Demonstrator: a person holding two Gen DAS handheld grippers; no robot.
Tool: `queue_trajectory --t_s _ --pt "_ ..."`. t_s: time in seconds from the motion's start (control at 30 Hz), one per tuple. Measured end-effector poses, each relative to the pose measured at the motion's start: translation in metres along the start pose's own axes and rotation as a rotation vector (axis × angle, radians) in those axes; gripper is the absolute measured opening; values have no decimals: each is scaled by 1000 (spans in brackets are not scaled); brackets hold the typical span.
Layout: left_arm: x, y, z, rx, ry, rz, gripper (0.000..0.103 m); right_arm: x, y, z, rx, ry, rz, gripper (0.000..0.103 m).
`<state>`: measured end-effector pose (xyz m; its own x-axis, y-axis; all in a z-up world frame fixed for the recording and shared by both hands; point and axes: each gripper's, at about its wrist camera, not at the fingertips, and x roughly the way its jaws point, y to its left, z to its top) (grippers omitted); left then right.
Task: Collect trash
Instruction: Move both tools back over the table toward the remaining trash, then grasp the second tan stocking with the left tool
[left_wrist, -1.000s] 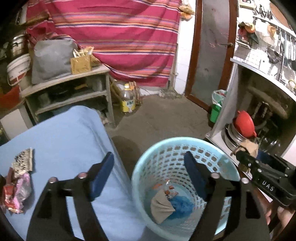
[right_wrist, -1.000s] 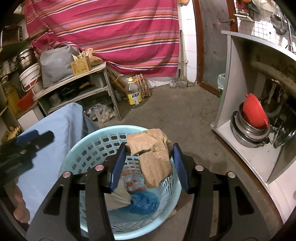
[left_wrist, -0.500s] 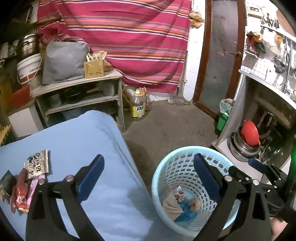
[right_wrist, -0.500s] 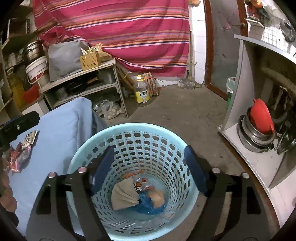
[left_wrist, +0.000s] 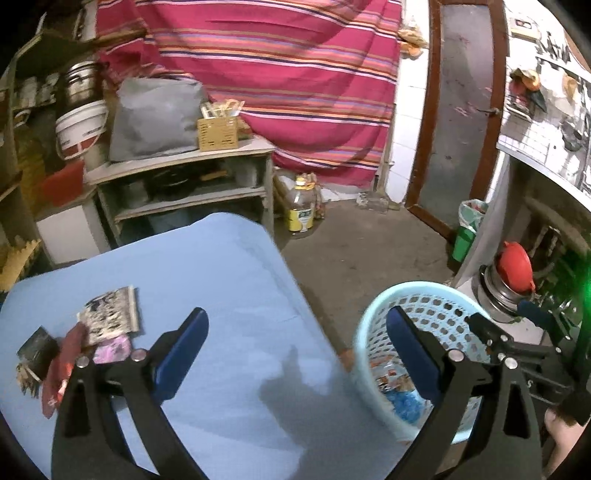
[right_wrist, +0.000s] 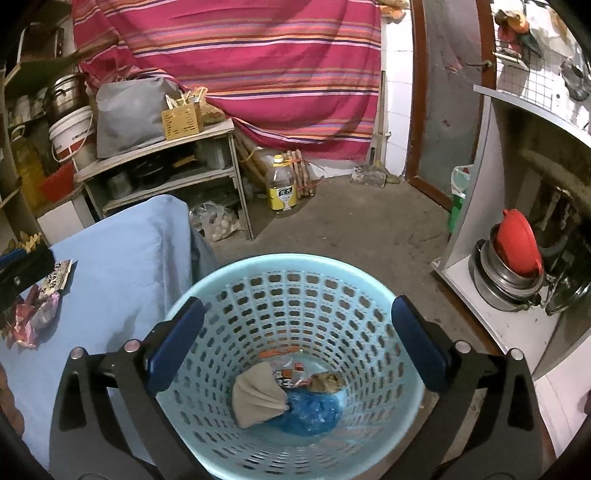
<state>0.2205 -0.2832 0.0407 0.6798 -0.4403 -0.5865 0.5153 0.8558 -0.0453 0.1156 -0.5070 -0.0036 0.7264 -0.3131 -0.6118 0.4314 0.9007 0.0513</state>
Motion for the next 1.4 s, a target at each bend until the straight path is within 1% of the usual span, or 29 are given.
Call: queue_trajectory --t_s 0.1,0.3,0.37,0.43,0.47,0.5,0.57,0.63,0.77,0.83,0.9,1.0,1.1,1.17,1.2,1.27,1.3,1.37,1.4 --pt "-6 23 -5 -14 5 39 95 0 23 3 -17 -13 16 99" --pt "-22 86 -17 -63 19 126 96 2 74 4 -68 -35 50 99" --pt "-30 111 -23 -66 17 174 96 4 94 3 -86 -46 53 99" --pt "-39 139 -32 -61 13 244 96 5 111 1 -113 -56 46 99" --pt "-41 149 -36 -60 13 266 96 5 117 1 -124 -58 43 99" --pt "-46 165 -42 -62 11 301 96 6 126 0 -137 -58 42 99" --pt "-52 190 -53 -74 8 345 96 9 143 -1 -150 -49 50 99" --pt "-59 224 -68 -116 21 404 96 11 157 -2 -155 -35 57 99" --pt "-64 275 -83 -197 63 448 96 14 183 -6 -169 -25 65 99" --pt "-69 298 -91 -232 72 478 96 15 199 -9 -183 -16 99 99" --pt "-69 313 -99 -258 84 488 96 17 217 -13 -214 -11 129 99" --pt "-65 334 -113 -282 119 490 96 20 247 -22 -291 -11 128 99" --pt "-54 348 -125 -275 155 505 96 24 272 -29 -355 -4 120 99" --pt "-48 352 -130 -270 161 503 96 28 283 -33 -373 7 135 99" --pt "-47 353 -131 -275 159 500 96 29 288 -34 -368 12 148 99" --pt "-44 358 -133 -294 150 459 95 30 295 -35 -355 24 186 99" --pt "-44 358 -135 -297 148 452 95 31 301 -37 -353 31 212 99" --pt "-42 359 -135 -296 143 432 94 33 311 -39 -370 39 232 99" --pt "-41 359 -136 -292 141 421 91 34 317 -42 -384 43 237 99"
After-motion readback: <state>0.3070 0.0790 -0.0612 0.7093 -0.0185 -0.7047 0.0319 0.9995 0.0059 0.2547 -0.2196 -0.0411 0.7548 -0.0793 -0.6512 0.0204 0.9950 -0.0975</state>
